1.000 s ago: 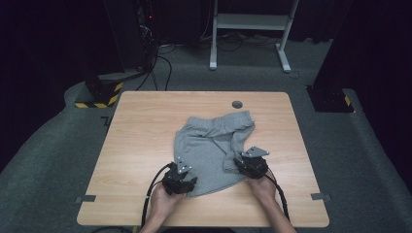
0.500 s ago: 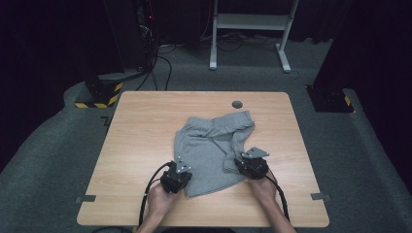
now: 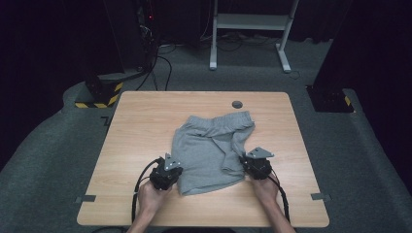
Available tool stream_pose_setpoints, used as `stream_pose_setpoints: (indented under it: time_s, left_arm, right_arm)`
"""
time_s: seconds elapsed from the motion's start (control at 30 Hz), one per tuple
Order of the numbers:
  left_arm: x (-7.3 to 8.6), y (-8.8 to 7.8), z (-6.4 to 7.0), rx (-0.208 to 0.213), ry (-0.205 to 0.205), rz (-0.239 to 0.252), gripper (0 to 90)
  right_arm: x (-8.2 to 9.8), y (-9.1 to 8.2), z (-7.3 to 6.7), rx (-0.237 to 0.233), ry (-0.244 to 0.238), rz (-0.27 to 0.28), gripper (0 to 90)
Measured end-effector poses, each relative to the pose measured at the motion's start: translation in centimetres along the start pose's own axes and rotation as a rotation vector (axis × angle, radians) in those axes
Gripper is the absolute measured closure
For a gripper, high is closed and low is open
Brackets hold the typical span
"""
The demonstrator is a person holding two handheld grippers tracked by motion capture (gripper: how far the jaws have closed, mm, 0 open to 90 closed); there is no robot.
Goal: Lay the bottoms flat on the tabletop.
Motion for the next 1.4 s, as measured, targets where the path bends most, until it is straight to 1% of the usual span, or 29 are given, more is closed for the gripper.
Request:
stream_pose_setpoints:
  time_s: [0.03, 0.23, 0.27, 0.33, 0.43, 0.47, 0.5, 0.53, 0.57, 0.63, 0.7, 0.77, 0.8, 0.87, 0.97, 1.0, 1.03, 1.07, 1.1, 1.17, 1.23, 1.4]
  left_arm:
    - [0.1, -0.2, -0.4, -0.007, -0.002, 0.002, 90.0]
    - [1.5, -1.4, -2.4, -0.036, -0.063, 0.012, 89.9]
    - [1.7, -1.5, -2.7, -0.041, -0.072, 0.011, 89.9]
    - [2.1, -1.6, -3.3, -0.049, -0.087, 0.009, 89.8]
    - [2.6, -1.7, -4.1, -0.054, -0.115, 0.004, 89.5]
    - [2.7, -1.8, -4.2, -0.051, -0.130, 0.006, 89.0]
    - [2.8, -1.8, -4.3, -0.053, -0.131, 0.008, 87.2]
    - [2.8, -1.8, -4.2, -0.052, -0.135, 0.008, 83.9]
    - [2.8, -1.7, -4.0, -0.052, -0.128, 0.008, 79.5]
    - [2.7, -1.4, -3.5, -0.046, -0.106, 0.010, 69.4]
    - [2.4, -0.9, -2.9, -0.043, -0.074, 0.015, 60.3]
    - [2.1, -0.4, -2.5, -0.049, -0.060, 0.009, 55.8]
    - [1.9, -0.1, -2.4, -0.045, -0.052, -0.001, 55.3]
    - [1.7, 0.4, -2.3, -0.046, -0.047, -0.010, 56.4]
    - [1.7, 1.4, -2.4, -0.060, -0.035, -0.054, 63.5]
    - [1.9, 1.7, -2.5, -0.063, -0.040, -0.070, 66.4]
    - [2.1, 1.8, -2.6, -0.057, -0.041, -0.067, 70.3]
    - [2.3, 1.8, -2.6, -0.042, -0.050, -0.058, 74.1]
    - [2.4, 1.7, -2.7, -0.037, -0.050, -0.062, 78.3]
    - [2.6, 1.5, -2.7, -0.056, -0.038, -0.074, 86.3]
    - [2.7, 1.4, -2.7, -0.061, -0.034, -0.082, 88.1]
    - [3.4, 1.0, -2.9, -0.063, -0.050, -0.088, 88.5]
  right_arm:
    - [0.0, 0.0, 0.1, -0.001, 0.007, -0.002, 82.1]
    - [0.1, 0.1, 0.4, -0.003, 0.034, -0.011, 82.1]
    - [0.1, 0.2, 0.5, -0.002, 0.030, -0.010, 82.1]
    - [0.1, 0.2, 0.6, -0.002, 0.044, -0.014, 82.1]
    - [0.2, 0.2, 0.7, -0.003, 0.053, -0.020, 82.0]
    - [0.2, 0.2, 0.7, -0.005, 0.055, -0.020, 82.0]
    - [0.2, 0.3, 0.7, -0.006, 0.052, -0.020, 81.9]
    - [0.2, 0.3, 0.7, -0.007, 0.052, -0.022, 81.9]
    - [0.2, 0.3, 0.7, -0.007, 0.050, -0.023, 81.8]
    - [0.2, 0.3, 0.7, -0.009, 0.052, -0.025, 81.7]
    - [0.2, 0.3, 0.7, -0.011, 0.051, -0.026, 81.6]
    - [0.2, 0.3, 0.7, -0.012, 0.052, -0.026, 81.5]
    - [0.2, 0.4, 0.7, -0.013, 0.050, -0.026, 81.5]
    - [0.2, 0.4, 0.7, -0.013, 0.051, -0.029, 81.5]
    - [0.2, 0.5, 0.6, -0.011, 0.040, -0.036, 81.6]
    - [0.2, 0.5, 0.6, -0.010, 0.038, -0.039, 81.6]
    - [0.2, 0.5, 0.5, -0.011, 0.040, -0.040, 81.6]
    - [0.2, 0.5, 0.5, -0.011, 0.039, -0.040, 81.6]
    - [0.2, 0.5, 0.6, -0.012, 0.038, -0.040, 81.6]
    - [0.2, 0.5, 0.6, -0.012, 0.037, -0.043, 81.6]
    - [0.1, 0.6, 0.6, -0.012, 0.033, -0.045, 81.6]
    - [0.2, 0.5, 0.6, -0.012, 0.033, -0.045, 81.6]
Point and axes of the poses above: each handheld gripper's, and its own axes: y roughly forward along the jaws, x roughly out of its underside, z roughly to its right, the point moved 3 cm from there along y, roughly forward along the jaws, and after that the axes turned 13 degrees about -z, right-handed, at the moved point
